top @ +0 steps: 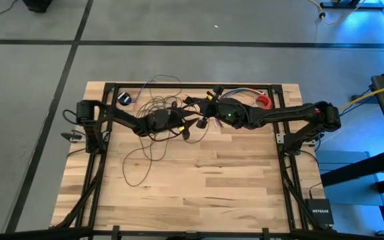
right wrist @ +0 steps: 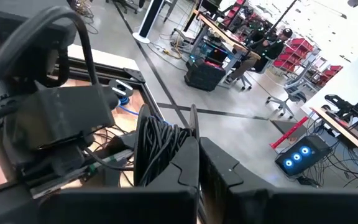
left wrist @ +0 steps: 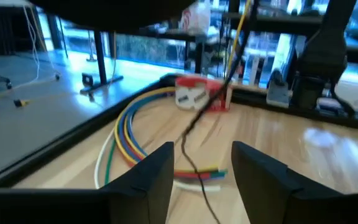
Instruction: Coiling cords
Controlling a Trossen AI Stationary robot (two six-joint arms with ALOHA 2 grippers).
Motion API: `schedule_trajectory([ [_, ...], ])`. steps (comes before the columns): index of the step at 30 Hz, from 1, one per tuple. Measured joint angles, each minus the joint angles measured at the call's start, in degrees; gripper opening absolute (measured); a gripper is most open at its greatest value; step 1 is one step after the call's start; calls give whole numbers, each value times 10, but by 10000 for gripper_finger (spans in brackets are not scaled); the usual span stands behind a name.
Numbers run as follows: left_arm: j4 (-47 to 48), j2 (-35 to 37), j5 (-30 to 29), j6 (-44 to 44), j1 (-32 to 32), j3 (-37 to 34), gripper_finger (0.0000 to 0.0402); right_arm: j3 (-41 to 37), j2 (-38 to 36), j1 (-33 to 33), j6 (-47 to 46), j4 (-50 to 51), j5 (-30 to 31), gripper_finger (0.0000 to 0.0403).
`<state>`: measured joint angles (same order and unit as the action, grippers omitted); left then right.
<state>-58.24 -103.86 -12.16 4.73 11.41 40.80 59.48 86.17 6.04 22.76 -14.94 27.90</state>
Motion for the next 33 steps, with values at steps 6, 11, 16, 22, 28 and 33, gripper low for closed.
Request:
schedule_trajectory([
  [6,-79,-37,-2,-4,4,11,148,0,0,0,1,-1,0,5],
  [11,-75,-59,-4,-11,8,38,144,0,0,0,2,-1,-6,3],
  [16,-35,-63,-23,-53,7,46,96,0,0,0,5,2,-4,3],
  [22,28,-63,-101,-112,9,45,7,0,0,0,13,12,-5,3],
  [28,16,-62,-105,-112,5,45,18,0,0,0,12,12,-4,3],
  [33,56,-54,-103,-129,-11,45,19,0,0,0,12,18,9,3],
])
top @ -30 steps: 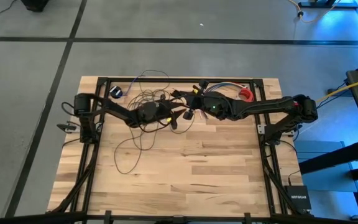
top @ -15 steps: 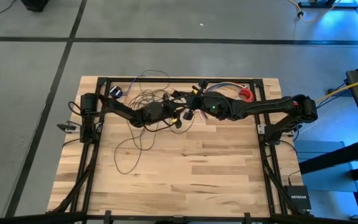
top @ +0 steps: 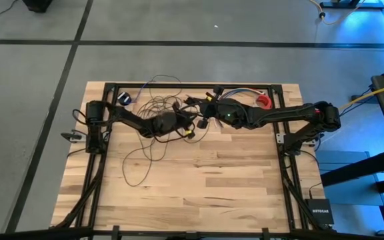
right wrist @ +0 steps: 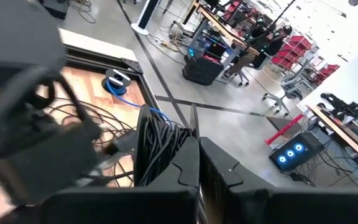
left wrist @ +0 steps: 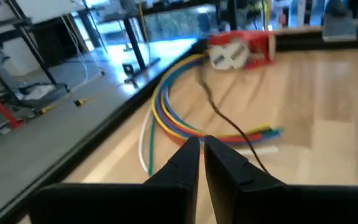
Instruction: Coiling cords
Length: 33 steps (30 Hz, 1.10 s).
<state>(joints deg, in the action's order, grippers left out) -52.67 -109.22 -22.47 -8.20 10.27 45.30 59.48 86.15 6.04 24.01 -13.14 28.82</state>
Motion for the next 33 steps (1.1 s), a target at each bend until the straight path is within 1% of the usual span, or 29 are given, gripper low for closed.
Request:
schedule_trajectory([
  [3,68,33,1,13,-5,0,23,0,0,0,0,4,2,3],
  [5,113,60,1,27,-4,0,34,0,0,0,0,5,2,3],
  [6,134,72,7,33,-4,0,42,0,0,0,0,6,2,3],
  [9,158,97,54,49,-4,0,74,0,0,0,0,6,2,3],
  [11,150,106,69,56,-4,0,99,0,0,0,0,5,2,3],
  [14,88,107,71,49,-2,-19,133,0,0,0,-1,5,3,3],
  [18,33,107,70,62,9,-49,161,0,0,0,-1,4,2,3],
  [23,-14,101,79,65,15,-57,163,0,0,0,-1,-6,2,3],
  [28,-40,92,92,41,15,-57,144,0,0,0,2,-9,1,3],
  [33,-55,92,124,33,15,-57,121,0,0,0,5,-11,1,3],
])
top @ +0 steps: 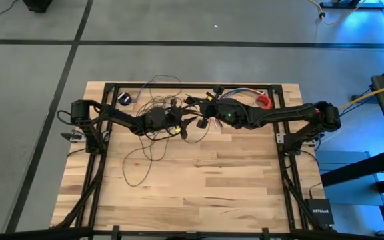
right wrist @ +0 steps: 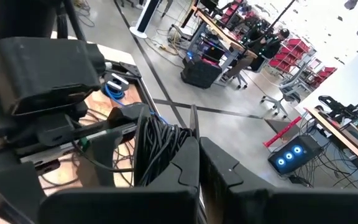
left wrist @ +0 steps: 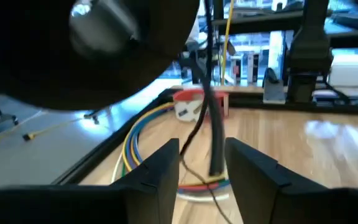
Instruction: Coiling cords
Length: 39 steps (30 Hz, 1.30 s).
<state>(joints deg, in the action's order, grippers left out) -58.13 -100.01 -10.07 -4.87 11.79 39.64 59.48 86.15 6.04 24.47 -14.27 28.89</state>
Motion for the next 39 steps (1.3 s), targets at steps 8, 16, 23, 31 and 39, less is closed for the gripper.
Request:
schedule_trajectory([
  [8,-8,0,15,-19,0,3,56,0,0,0,0,-8,-25,3],
  [16,-14,0,38,-20,4,3,10,0,0,0,-7,-24,-57,3],
  [23,-14,0,28,-17,17,3,6,0,0,0,-22,-33,-104,3],
  [31,50,1,7,-23,32,3,9,0,-3,0,-15,12,-92,3],
  [39,81,3,-27,-76,41,2,7,0,-4,0,-8,51,-97,3],
])
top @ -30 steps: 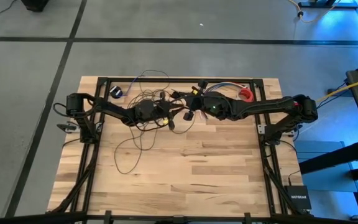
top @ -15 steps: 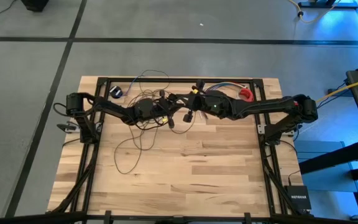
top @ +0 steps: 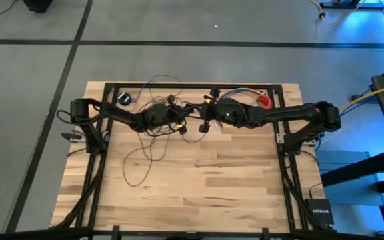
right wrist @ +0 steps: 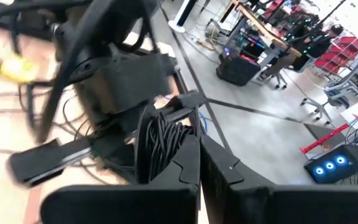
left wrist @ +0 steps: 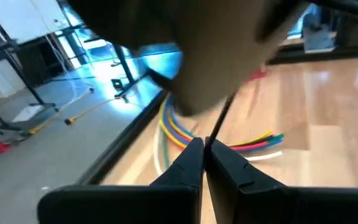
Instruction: Coiling cords
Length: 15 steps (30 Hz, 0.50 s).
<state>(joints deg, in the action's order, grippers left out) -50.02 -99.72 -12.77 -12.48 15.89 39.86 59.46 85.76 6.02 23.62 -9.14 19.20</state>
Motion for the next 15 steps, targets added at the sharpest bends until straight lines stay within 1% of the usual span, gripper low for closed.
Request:
schedule_trajectory([
  [6,7,0,-23,-40,5,-1,16,10,-1,0,9,42,0,3],
  [12,7,0,-87,-93,6,-1,17,27,-2,0,8,122,0,3],
  [15,18,8,-101,-112,6,-1,17,28,-2,0,8,143,23,3],
])
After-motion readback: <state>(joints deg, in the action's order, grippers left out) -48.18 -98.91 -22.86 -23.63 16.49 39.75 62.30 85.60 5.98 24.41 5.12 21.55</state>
